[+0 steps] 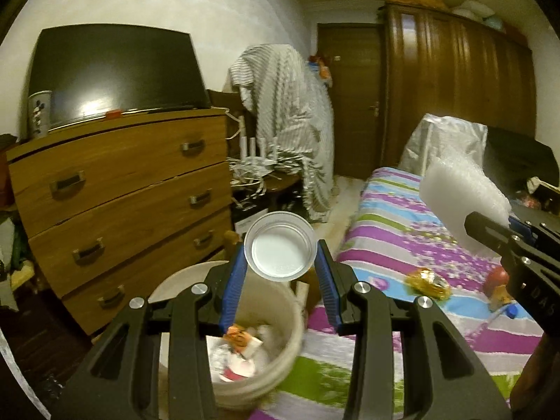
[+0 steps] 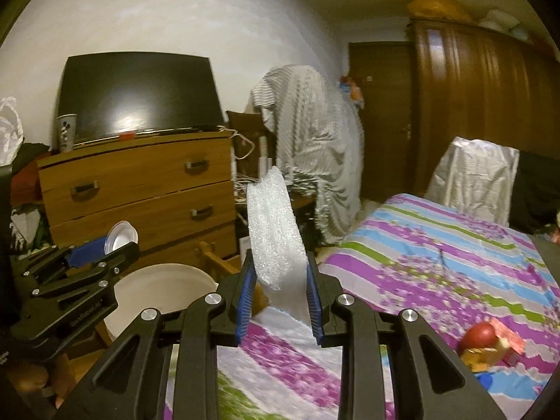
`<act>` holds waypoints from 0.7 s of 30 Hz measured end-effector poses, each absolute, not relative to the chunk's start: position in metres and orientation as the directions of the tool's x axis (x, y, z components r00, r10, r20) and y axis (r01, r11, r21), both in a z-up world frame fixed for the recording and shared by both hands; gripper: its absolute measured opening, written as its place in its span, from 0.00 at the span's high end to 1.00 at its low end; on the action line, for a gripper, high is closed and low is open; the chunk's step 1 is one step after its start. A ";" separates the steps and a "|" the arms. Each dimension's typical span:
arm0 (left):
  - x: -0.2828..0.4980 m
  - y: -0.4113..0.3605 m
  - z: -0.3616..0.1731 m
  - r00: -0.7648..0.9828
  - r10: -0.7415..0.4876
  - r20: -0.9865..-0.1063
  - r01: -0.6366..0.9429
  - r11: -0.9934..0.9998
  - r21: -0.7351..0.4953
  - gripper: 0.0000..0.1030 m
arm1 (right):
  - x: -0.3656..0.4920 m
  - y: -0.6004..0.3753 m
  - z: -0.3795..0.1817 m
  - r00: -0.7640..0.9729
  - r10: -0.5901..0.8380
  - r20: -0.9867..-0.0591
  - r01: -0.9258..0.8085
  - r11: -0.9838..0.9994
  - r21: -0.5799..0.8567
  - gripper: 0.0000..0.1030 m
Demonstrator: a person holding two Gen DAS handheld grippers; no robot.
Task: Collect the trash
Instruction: 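Lift and carry the plastic cup and foam sheet over the bucket with both grippers, then open both grippers to drop the plastic cup and foam sheet into the bucket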
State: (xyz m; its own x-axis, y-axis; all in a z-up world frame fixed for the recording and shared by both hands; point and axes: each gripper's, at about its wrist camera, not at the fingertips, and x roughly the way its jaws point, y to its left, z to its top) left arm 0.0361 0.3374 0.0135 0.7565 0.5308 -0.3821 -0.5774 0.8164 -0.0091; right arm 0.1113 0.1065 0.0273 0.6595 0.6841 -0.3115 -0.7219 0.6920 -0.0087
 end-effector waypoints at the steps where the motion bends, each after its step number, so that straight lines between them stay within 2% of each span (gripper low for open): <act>1: 0.033 0.346 0.014 0.749 0.539 -0.386 -0.589 0.808 -0.013 0.63 | 0.112 0.118 0.028 0.648 0.690 -0.321 -0.731 0.682 -0.011 0.72; 11: 0.028 0.410 -0.002 0.676 0.572 -0.465 -0.651 0.759 -0.011 0.63 | 0.130 0.226 0.026 0.529 0.729 -0.435 -0.812 0.584 -0.008 0.72; 21: 0.036 0.465 -0.029 0.625 0.514 -0.588 -0.649 0.761 -0.025 0.63 | 0.157 0.311 -0.007 0.395 0.687 -0.610 -0.862 0.506 0.012 0.72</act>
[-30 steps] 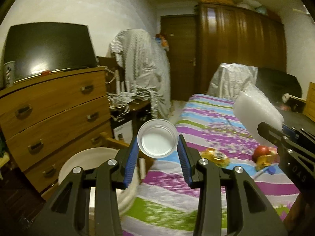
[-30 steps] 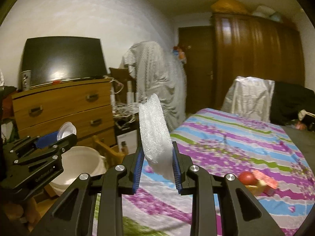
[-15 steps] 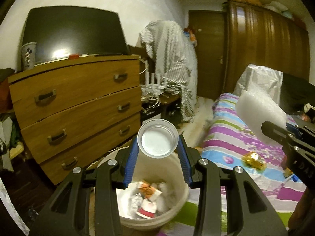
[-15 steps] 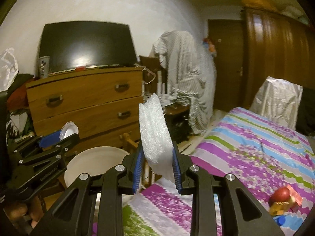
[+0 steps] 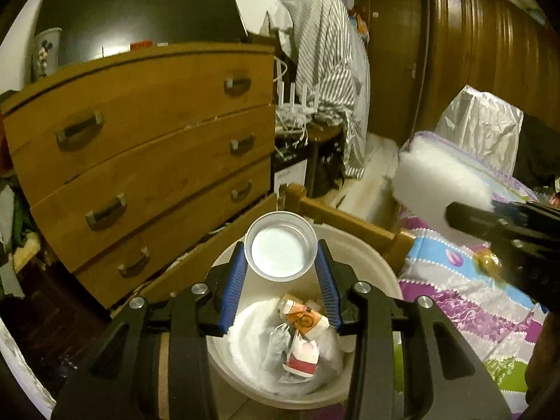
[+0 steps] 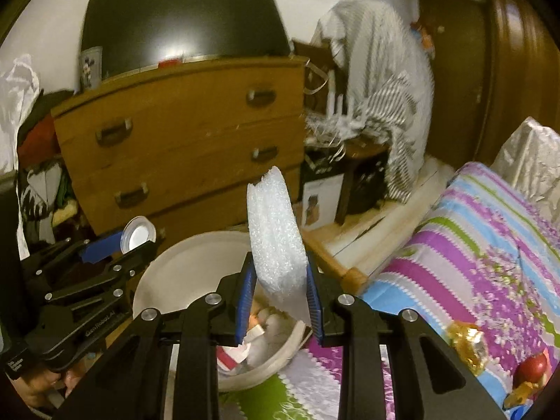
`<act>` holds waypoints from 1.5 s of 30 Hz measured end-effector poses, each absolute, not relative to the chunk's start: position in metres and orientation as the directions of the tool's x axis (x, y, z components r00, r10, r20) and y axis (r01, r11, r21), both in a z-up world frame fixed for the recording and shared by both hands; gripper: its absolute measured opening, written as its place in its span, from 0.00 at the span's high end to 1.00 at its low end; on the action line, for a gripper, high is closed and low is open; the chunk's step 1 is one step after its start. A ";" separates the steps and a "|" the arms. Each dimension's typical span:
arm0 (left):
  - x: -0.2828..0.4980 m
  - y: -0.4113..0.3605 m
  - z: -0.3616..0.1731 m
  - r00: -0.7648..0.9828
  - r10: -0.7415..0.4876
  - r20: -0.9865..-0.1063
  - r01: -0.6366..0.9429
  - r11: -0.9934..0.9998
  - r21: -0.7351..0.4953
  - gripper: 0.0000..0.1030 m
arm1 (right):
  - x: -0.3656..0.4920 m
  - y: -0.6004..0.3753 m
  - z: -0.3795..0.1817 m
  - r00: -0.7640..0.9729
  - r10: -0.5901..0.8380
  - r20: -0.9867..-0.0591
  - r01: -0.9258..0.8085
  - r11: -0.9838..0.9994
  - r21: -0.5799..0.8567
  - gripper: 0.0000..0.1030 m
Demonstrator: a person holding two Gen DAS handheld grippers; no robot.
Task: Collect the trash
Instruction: 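Open both grippers to drop the plastic cup and foam sheet into the bucket, then move both tools back over the trash on the bed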
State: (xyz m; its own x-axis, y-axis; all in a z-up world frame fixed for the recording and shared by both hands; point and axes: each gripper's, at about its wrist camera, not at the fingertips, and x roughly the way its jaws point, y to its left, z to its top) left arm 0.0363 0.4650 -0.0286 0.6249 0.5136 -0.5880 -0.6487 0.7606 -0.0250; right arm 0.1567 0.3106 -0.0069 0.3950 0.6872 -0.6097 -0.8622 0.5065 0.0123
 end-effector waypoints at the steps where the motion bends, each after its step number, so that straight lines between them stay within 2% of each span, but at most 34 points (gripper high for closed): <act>1: 0.038 0.469 -0.032 0.619 0.501 -0.604 -0.644 0.765 -0.026 0.63 | 0.160 0.320 -0.012 0.381 0.678 -0.629 -0.865 0.502 0.017 0.72; 6: 0.046 0.490 -0.049 0.577 0.458 -0.676 -0.641 0.767 -0.027 0.63 | 0.179 0.354 -0.037 0.307 0.625 -0.717 -0.875 0.482 0.045 0.72; 9: 0.048 0.500 -0.058 0.557 0.442 -0.703 -0.644 0.764 -0.030 0.63 | 0.183 0.367 -0.046 0.295 0.605 -0.739 -0.877 0.479 0.042 0.72; 23: 0.046 0.512 -0.074 0.534 0.437 -0.724 -0.657 0.753 -0.031 0.62 | 0.187 0.368 -0.056 0.281 0.600 -0.749 -0.880 0.472 0.049 0.72; 24: 0.047 0.512 -0.075 0.529 0.438 -0.726 -0.659 0.752 -0.027 0.57 | 0.188 0.368 -0.056 0.273 0.607 -0.746 -0.882 0.468 0.059 0.71; 25: 0.046 0.512 -0.075 0.525 0.443 -0.727 -0.662 0.749 -0.022 0.48 | 0.189 0.367 -0.055 0.271 0.613 -0.743 -0.879 0.472 0.069 0.67; 26: 0.046 0.512 -0.074 0.521 0.453 -0.723 -0.669 0.743 -0.016 0.44 | 0.190 0.366 -0.054 0.270 0.618 -0.738 -0.876 0.476 0.079 0.58; 27: 0.044 0.513 -0.075 0.520 0.463 -0.718 -0.675 0.738 -0.013 0.38 | 0.191 0.364 -0.053 0.271 0.622 -0.734 -0.874 0.479 0.083 0.56; 45: 0.044 0.503 -0.069 0.525 0.470 -0.709 -0.671 0.741 -0.005 0.37 | 0.190 0.346 -0.044 0.284 0.644 -0.711 -0.863 0.494 0.103 0.53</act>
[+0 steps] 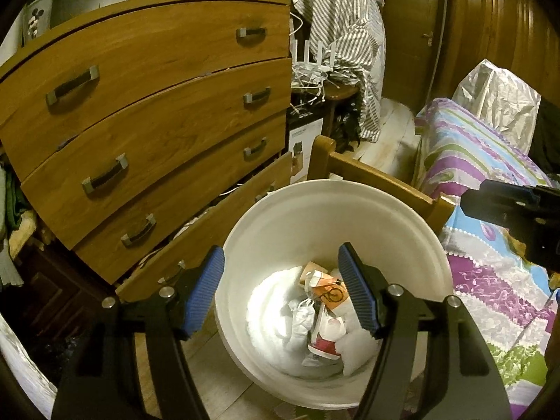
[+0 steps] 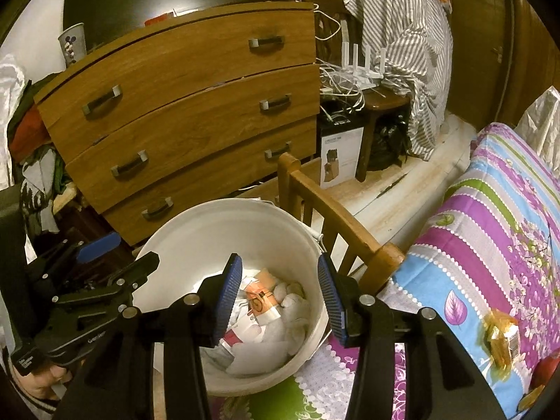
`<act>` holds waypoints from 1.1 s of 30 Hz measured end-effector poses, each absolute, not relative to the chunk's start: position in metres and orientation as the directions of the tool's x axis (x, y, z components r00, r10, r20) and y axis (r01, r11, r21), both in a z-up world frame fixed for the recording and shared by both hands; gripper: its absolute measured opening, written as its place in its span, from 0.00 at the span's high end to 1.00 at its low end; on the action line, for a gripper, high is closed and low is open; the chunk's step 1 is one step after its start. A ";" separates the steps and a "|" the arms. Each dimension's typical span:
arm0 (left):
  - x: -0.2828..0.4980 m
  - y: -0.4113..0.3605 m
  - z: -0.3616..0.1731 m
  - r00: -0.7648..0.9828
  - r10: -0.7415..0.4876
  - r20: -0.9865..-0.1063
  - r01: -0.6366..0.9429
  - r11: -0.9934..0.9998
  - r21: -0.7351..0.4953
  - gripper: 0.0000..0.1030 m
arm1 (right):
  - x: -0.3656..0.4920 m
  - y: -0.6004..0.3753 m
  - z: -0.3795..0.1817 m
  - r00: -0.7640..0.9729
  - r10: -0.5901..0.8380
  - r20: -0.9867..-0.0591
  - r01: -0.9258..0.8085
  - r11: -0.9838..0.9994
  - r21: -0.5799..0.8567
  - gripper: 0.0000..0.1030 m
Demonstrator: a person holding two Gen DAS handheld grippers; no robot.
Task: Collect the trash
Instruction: 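Move both tools back over the trash on the bed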
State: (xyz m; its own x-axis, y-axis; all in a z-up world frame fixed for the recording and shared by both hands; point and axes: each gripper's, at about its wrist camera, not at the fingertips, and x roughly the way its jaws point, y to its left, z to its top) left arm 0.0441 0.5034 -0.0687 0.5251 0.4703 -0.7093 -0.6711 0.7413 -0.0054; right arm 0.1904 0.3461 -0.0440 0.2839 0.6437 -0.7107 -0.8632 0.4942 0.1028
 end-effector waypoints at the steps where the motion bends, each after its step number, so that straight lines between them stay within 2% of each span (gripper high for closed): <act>1: 0.045 0.500 -0.067 0.527 0.471 -0.707 -0.669 0.743 -0.004 0.37 | 0.189 0.342 -0.043 0.286 0.650 -0.704 -0.860 0.498 0.111 0.51; 12: 0.062 0.446 -0.040 0.612 0.443 -0.655 -0.592 0.806 -0.009 0.37 | 0.180 0.242 -0.019 0.427 0.693 -0.580 -0.804 0.585 0.107 0.37; 17: 0.071 0.407 -0.027 0.676 0.396 -0.622 -0.521 0.853 -0.024 0.36 | 0.172 0.157 -0.008 0.521 0.705 -0.481 -0.764 0.637 0.107 0.26; 20: 0.087 0.376 -0.028 0.707 0.350 -0.614 -0.453 0.891 -0.014 0.32 | 0.176 0.095 -0.015 0.565 0.686 -0.459 -0.720 0.681 0.131 0.25; 24: 0.114 0.336 -0.037 0.727 0.274 -0.630 -0.364 0.931 -0.015 0.32 | 0.187 0.007 -0.038 0.619 0.630 -0.469 -0.639 0.751 0.167 0.25; 33: 0.186 0.233 -0.076 0.707 0.096 -0.701 -0.144 0.990 -0.011 0.32 | 0.238 -0.176 -0.137 0.679 0.409 -0.609 -0.395 0.903 0.167 0.25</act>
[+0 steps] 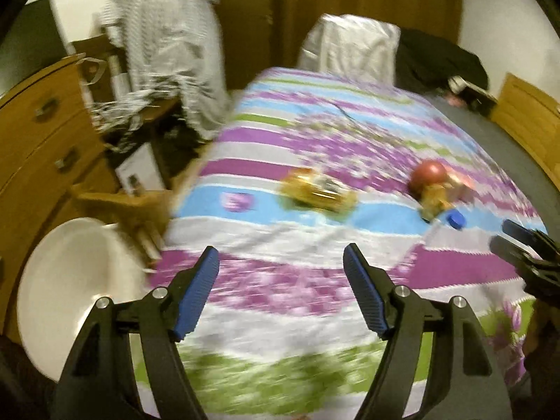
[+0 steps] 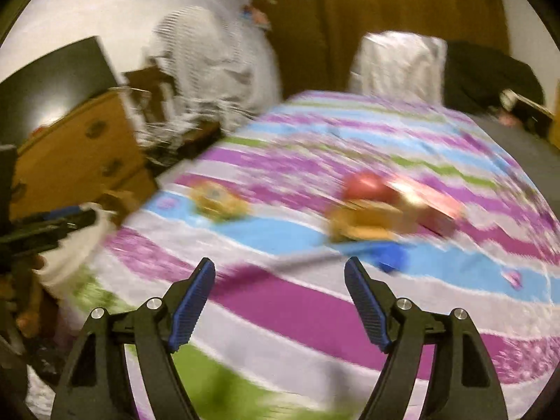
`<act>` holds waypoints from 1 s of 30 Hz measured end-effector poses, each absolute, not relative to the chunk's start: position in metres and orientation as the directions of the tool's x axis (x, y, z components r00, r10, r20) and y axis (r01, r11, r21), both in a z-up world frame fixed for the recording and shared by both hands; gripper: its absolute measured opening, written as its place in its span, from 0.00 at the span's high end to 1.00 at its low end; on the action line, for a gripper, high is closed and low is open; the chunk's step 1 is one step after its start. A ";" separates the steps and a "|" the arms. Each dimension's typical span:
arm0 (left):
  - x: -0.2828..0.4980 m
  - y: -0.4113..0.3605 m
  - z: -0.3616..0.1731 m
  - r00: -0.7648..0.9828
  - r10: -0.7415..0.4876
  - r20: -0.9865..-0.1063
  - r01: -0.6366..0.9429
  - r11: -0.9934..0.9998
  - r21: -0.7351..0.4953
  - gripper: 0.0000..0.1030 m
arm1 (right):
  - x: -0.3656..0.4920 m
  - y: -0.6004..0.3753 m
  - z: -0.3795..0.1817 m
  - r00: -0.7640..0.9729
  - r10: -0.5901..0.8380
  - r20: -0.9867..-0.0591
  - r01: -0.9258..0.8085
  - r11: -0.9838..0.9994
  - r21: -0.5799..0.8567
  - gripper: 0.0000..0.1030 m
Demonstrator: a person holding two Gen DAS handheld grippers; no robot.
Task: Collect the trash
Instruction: 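Move both tools back over the trash on the bed, then grasp the gold cigarette box with the left gripper while the right grasps the blue bottle cap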
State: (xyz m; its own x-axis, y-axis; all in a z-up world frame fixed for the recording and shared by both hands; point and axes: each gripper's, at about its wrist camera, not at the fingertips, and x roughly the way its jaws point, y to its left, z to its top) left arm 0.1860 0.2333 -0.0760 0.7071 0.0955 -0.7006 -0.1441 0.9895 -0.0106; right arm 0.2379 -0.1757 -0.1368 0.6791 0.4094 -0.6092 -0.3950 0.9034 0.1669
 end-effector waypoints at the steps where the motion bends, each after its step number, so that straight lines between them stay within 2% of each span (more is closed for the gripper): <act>1: 0.195 0.220 -0.080 0.702 0.082 -0.708 -0.120 0.993 -0.005 0.32 | 0.248 -0.189 -0.147 0.675 0.391 -0.626 -0.376 0.912 0.164 0.25; 5: 0.232 0.180 -0.096 0.677 0.014 -0.736 -0.033 0.999 -0.011 0.32 | 0.291 -0.207 -0.181 0.634 0.357 -0.686 -0.347 0.924 0.160 0.28; 12: 0.298 0.123 -0.126 0.627 -0.088 -0.774 0.097 0.995 -0.034 0.30 | 0.357 -0.209 -0.205 0.566 0.380 -0.732 -0.371 0.910 0.185 0.32; 15: 0.322 0.102 -0.135 0.626 -0.134 -0.768 0.144 0.988 -0.055 0.28 | 0.369 -0.199 -0.211 0.533 0.385 -0.753 -0.385 0.903 0.190 0.40; 18: 0.342 0.088 -0.144 0.614 -0.184 -0.768 0.180 0.979 -0.091 0.24 | 0.374 -0.192 -0.216 0.513 0.377 -0.771 -0.392 0.902 0.181 0.52; 19: 0.349 0.085 -0.149 0.604 -0.198 -0.772 0.188 0.977 -0.104 0.24 | 0.375 -0.193 -0.216 0.518 0.375 -0.769 -0.386 0.904 0.181 0.60; 28: 0.376 0.066 -0.167 0.574 -0.273 -0.772 0.215 0.960 -0.180 0.25 | 0.333 -0.255 -0.210 0.536 0.407 -0.740 -0.337 0.907 0.254 0.60; 29: 0.378 0.062 -0.167 0.573 -0.279 -0.771 0.216 0.958 -0.187 0.26 | 0.326 -0.261 -0.210 0.537 0.405 -0.740 -0.332 0.908 0.255 0.60; 30: 0.380 0.059 -0.168 0.569 -0.281 -0.773 0.214 0.958 -0.191 0.38 | 0.321 -0.264 -0.210 0.538 0.401 -0.741 -0.330 0.910 0.253 0.60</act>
State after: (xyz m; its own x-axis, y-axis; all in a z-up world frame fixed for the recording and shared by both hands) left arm 0.3796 0.0592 -0.1681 0.5687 -0.2810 -0.7730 0.2140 0.9580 -0.1909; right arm 0.3210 -0.2641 -0.2099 0.5382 0.4013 -0.7411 -0.3296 0.9096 0.2531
